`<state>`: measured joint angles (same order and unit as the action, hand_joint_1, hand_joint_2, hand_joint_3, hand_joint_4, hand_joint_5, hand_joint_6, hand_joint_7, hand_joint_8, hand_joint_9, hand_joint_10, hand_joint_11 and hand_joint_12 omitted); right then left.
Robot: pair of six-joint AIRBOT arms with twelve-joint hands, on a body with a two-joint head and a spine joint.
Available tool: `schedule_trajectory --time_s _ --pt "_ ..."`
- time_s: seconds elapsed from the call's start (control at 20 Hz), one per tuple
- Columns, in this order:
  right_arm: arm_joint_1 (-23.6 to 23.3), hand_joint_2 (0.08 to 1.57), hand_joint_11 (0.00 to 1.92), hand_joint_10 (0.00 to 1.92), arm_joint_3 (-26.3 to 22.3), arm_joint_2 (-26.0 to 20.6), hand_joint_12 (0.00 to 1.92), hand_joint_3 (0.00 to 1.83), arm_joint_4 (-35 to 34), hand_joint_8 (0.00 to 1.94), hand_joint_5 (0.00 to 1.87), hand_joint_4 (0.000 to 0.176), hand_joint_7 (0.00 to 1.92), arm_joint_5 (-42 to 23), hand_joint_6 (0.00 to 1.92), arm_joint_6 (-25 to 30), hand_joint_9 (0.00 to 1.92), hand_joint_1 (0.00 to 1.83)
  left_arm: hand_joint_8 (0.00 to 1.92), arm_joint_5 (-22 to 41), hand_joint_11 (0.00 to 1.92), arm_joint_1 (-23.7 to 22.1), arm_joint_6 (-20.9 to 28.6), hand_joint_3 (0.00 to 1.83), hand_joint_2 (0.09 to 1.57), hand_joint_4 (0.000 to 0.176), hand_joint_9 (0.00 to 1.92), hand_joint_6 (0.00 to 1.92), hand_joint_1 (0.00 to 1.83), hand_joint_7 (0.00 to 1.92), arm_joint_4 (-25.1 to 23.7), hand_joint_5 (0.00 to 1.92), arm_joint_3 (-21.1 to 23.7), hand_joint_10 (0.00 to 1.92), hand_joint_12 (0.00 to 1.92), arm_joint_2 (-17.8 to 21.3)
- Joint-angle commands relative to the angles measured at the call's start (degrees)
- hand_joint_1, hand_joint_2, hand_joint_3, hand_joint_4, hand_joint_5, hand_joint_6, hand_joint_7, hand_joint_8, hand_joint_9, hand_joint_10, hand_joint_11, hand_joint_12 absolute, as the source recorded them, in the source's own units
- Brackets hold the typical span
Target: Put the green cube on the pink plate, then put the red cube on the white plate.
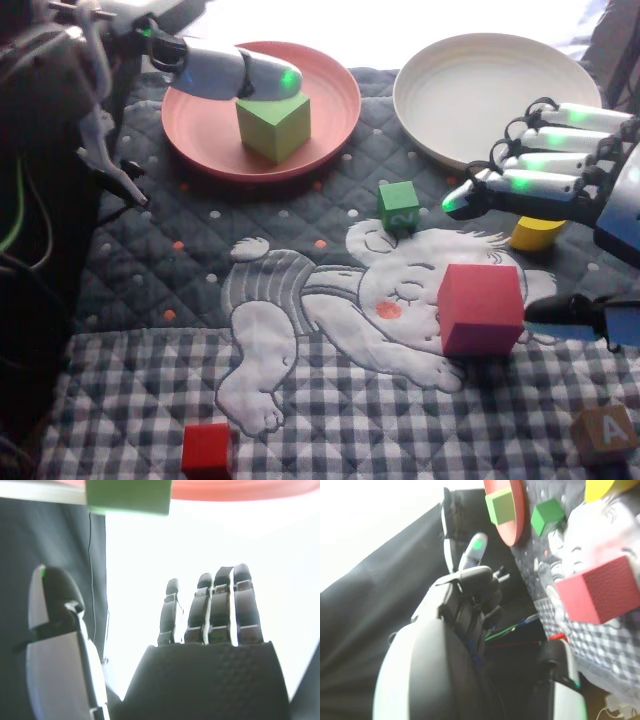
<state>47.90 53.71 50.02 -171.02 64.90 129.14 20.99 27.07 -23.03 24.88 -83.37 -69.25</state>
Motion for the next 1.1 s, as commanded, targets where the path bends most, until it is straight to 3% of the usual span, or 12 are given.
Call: schedule_trajectory --time_s 0.0,0.05,0.2,0.25,0.3,0.35,0.4,0.45,0.55,0.65,0.8,1.05 --pt "-0.84 0.88 0.24 0.81 0.12 0.14 1.47 0.0 -1.35 0.27 0.48 0.0 0.59 5.9 0.38 0.32 0.4 1.01 0.0 8.81 0.0 -0.17 0.23 0.0 0.88 0.1 0.04 0.01 0.49 0.06 -0.76 0.1 0.64 0.01 0.69 0.81" --pt "-0.99 0.9 0.22 0.87 0.12 0.49 1.55 0.0 -1.35 0.27 0.48 0.0 0.6 5.28 0.37 0.55 0.39 1.0 0.0 10.52 0.0 0.02 0.23 0.0 0.85 0.101 0.04 0.0 0.44 0.06 -1.26 0.09 2.35 0.01 0.72 1.99" --pt "-1.04 0.91 0.13 0.85 0.13 1.37 1.55 0.0 -1.35 0.24 0.45 0.0 0.57 4.52 0.33 0.9 0.34 1.05 0.0 14.67 0.0 0.55 0.23 0.0 0.9 0.137 0.0 0.01 0.49 0.0 -2.3 0.04 5.73 0.0 0.14 4.31" --pt "-1.05 0.94 0.11 0.79 0.22 1.75 1.47 0.01 -1.35 0.22 0.47 0.0 0.59 4.18 0.31 0.94 0.35 0.81 0.0 16.36 0.0 0.8 0.23 0.0 0.9 0.13 0.0 0.01 0.49 0.0 -2.65 0.03 7.21 0.0 0.03 5.45" --pt "-1.06 0.94 0.1 0.82 0.31 1.99 1.45 0.0 -1.35 0.22 0.47 0.0 0.59 3.78 0.31 1.08 0.33 0.74 0.0 17.58 0.0 0.98 0.23 0.0 0.9 0.116 0.0 0.01 0.49 0.0 -2.97 0.03 8.37 0.0 0.0 6.38" --pt "-1.05 0.94 0.09 0.9 0.37 2.15 1.49 0.0 -1.35 0.26 0.47 0.0 0.58 3.16 0.33 1.22 0.3 0.71 0.0 18.59 0.03 1.07 0.23 0.0 0.9 0.117 0.0 0.01 0.47 0.0 -3.46 0.02 9.35 0.0 0.02 7.17" --pt "-1.04 0.93 0.08 1.03 0.42 2.25 1.58 0.0 -1.35 0.35 0.44 0.0 0.54 2.64 0.41 1.23 0.24 0.66 0.0 19.47 0.01 1.12 0.23 0.01 0.88 0.136 0.0 0.01 0.47 0.01 -3.9 0.02 10.14 0.0 0.47 7.75" --pt "-0.95 0.89 0.05 1.1 0.57 2.37 1.66 0.0 -1.35 0.53 0.37 0.0 0.45 2.15 0.57 1.24 0.2 0.66 0.0 20.57 0.0 1.15 0.23 0.0 0.87 0.148 0.0 0.01 0.48 0.02 -4.42 0.03 11.03 0.0 0.6 8.33" --pt "-0.9 0.89 0.05 1.21 1.12 2.81 1.7 0.0 -1.35 0.83 0.29 0.0 0.34 1.72 0.79 1.44 0.18 0.73 0.0 22.45 0.0 1.18 0.23 0.0 0.88 0.135 0.0 0.0 0.51 0.02 -5.55 0.05 12.62 0.0 0.52 9.32" --pt "-0.97 0.93 0.06 1.24 1.87 3.65 1.77 0.0 -1.35 0.93 0.26 0.0 0.31 0.23 0.87 1.99 0.18 0.73 0.0 23.74 0.0 1.2 0.23 0.0 0.88 0.131 0.01 0.0 0.5 0.03 -6.49 0.06 13.76 0.0 0.38 9.98" --pt "-1.48 0.93 0.08 1.11 3.11 5.12 1.63 0.0 -1.35 0.67 0.34 0.0 0.37 -3.1 0.66 2.21 0.2 0.84 0.0 25.46 0.0 1.47 0.23 0.0 0.87 0.135 0.06 0.0 0.49 0.09 -7.4 0.08 15.07 0.02 0.67 10.78" --pt "-1.99 0.92 0.08 0.9 4.64 6.88 1.57 0.0 -1.35 0.45 0.48 0.0 0.47 -5.4 0.43 2.76 0.26 1.0 0.0 27.5 0.0 1.78 0.23 0.0 0.88 0.147 0.06 0.0 0.49 0.09 -8.54 0.08 16.45 0.01 0.74 11.68"
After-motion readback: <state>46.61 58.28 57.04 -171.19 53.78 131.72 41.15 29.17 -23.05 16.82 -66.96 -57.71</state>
